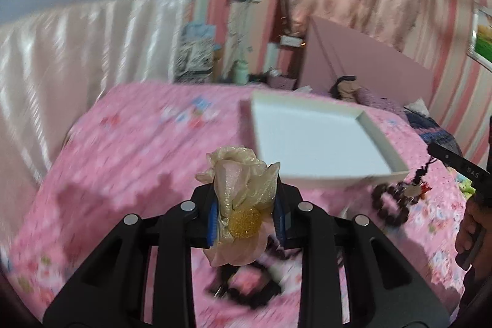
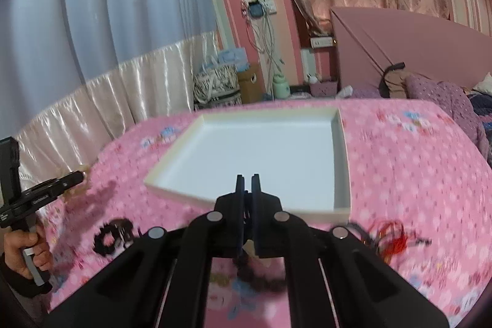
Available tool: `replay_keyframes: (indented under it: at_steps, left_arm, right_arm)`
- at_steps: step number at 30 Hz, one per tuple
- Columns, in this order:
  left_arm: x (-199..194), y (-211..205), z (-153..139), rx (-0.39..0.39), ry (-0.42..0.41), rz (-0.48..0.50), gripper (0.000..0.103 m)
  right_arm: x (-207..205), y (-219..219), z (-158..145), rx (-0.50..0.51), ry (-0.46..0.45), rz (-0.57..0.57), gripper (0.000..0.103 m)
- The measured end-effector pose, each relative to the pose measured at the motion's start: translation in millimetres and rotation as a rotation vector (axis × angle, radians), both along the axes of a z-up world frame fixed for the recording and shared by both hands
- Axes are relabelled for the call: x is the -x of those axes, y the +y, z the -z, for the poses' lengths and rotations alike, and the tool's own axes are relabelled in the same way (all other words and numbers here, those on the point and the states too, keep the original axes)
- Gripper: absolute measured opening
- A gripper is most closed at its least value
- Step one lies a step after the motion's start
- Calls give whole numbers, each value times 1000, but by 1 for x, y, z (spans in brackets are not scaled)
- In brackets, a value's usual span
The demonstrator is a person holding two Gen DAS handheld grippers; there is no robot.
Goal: Organize jewelry
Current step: 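Carry the flower clip into the white tray and open the left gripper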
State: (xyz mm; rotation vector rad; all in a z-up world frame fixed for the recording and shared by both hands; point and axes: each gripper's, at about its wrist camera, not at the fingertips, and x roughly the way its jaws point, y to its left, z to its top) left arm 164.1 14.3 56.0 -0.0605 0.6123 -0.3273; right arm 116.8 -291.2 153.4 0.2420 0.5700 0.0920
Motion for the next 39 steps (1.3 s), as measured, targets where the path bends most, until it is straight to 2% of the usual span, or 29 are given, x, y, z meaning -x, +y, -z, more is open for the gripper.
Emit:
replay_keyframes:
  at_steps: [4, 7, 9, 11, 15, 18, 22, 23, 25, 26, 28, 33, 34, 37, 39]
  left_arm:
    - [-32, -40, -18, 20, -21, 78, 26]
    - [-57, -67, -16, 23, -3, 119, 26]
    - [-75, -83, -6, -27, 31, 113, 26]
    - [-100, -98, 16, -77, 91, 104, 27]
    - [-134, -104, 62, -111, 239, 81, 27]
    - [-136, -95, 78, -122, 276, 58, 26]
    - [-132, -86, 77, -170, 280, 30, 26]
    - [-131, -85, 78, -199, 271, 13, 26]
    - [-125, -80, 79, -208, 264, -1, 25]
    - [-124, -76, 79, -204, 264, -8, 25]
    - [-122, -68, 77, -201, 263, -31, 25]
    - [-114, -55, 75, -181, 263, -45, 28]
    - [-110, -54, 74, -174, 254, -40, 29]
    - [-98, -58, 76, -189, 204, -41, 30]
    - [-100, -67, 75, -175, 194, -36, 36]
  right_arm:
    - [-17, -7, -16, -20, -31, 3, 3]
    - [-35, -15, -20, -30, -39, 13, 3]
    - [-48, -24, -12, -44, -19, 24, 3]
    - [-63, -34, 2, -63, 15, 33, 3]
    - [-88, -47, 36, -78, 117, 56, 3]
    - [-91, -52, 57, -46, 174, 95, 3]
    - [-92, -58, 78, 6, 247, 158, 3]
    - [-92, -60, 82, 5, 255, 157, 3]
    - [-93, -58, 88, -13, 264, 132, 3]
    - [-95, -50, 91, 23, 268, 123, 4]
    - [-100, -35, 91, 99, 267, 107, 4]
    - [-102, -33, 90, 89, 272, 102, 4]
    - [-100, -32, 90, 86, 266, 97, 7]
    - [-86, -31, 92, 93, 221, 100, 6]
    - [-82, -30, 93, 92, 210, 99, 6]
